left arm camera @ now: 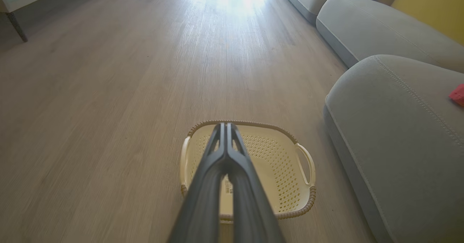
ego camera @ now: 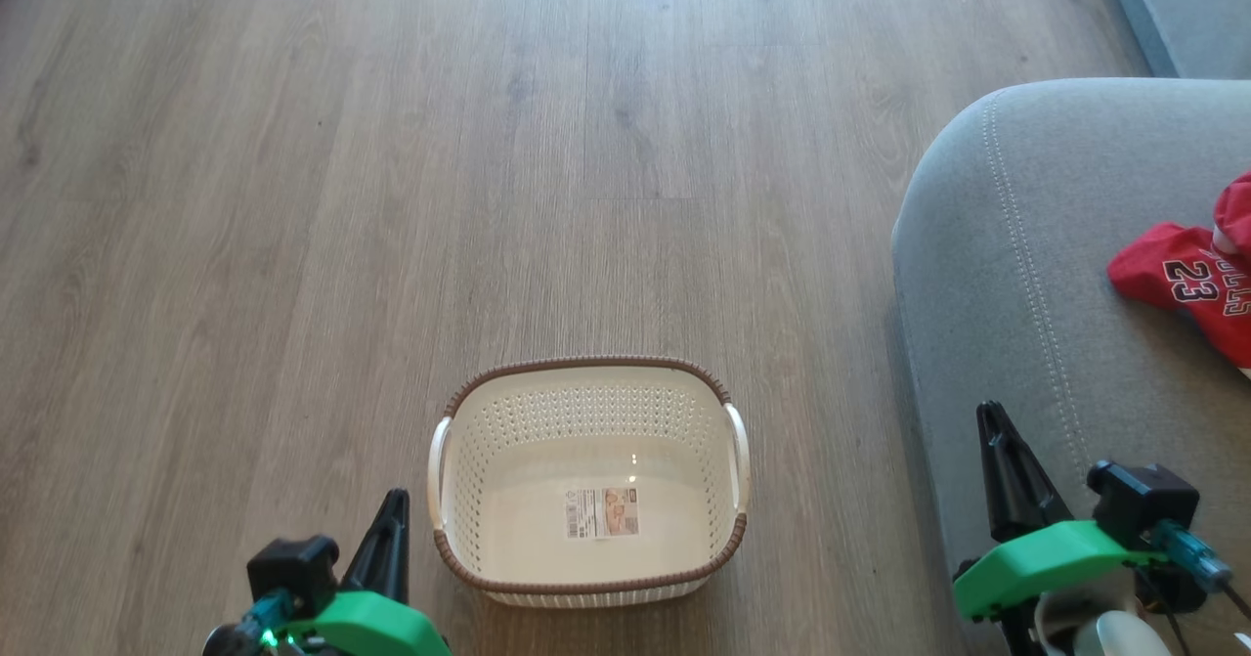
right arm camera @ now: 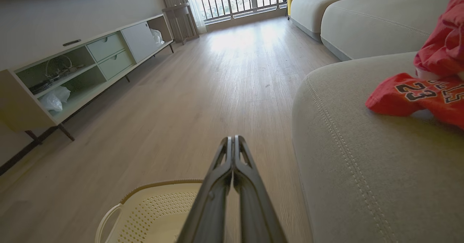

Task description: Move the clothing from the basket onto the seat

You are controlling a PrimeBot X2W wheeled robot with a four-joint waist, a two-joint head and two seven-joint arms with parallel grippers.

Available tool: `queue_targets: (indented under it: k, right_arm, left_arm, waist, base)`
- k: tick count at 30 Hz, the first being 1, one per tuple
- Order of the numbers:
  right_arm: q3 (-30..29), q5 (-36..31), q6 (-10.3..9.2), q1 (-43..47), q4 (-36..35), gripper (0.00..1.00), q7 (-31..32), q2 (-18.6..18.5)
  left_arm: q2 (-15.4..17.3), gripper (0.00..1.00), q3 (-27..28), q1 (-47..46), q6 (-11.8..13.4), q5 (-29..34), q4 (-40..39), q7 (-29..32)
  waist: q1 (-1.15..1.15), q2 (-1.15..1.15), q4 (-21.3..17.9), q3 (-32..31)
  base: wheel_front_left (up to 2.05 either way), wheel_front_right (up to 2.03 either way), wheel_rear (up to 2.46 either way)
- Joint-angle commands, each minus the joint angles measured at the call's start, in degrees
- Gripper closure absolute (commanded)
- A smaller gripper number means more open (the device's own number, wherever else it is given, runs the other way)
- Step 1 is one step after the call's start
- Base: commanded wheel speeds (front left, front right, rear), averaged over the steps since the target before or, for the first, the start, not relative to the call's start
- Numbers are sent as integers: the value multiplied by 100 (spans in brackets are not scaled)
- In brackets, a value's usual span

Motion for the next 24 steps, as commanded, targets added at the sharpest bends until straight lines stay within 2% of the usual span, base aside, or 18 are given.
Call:
queue_targets:
  k: [1,24]
  right_arm:
    - [-28,186,1,-252,-200,100,42,1]
    - [-123,1638,1,-332,-202,100,411,4]
  left_arm:
    - [5,100,113,-268,-52,-173,-179,35]
    - [11,100,386,-398,-228,-1600,-221,403]
  waist:
    - [0,0,-4,-1]
    - [0,0,-57,-8]
  base:
    - [0,0,0]
    - [0,0,0]
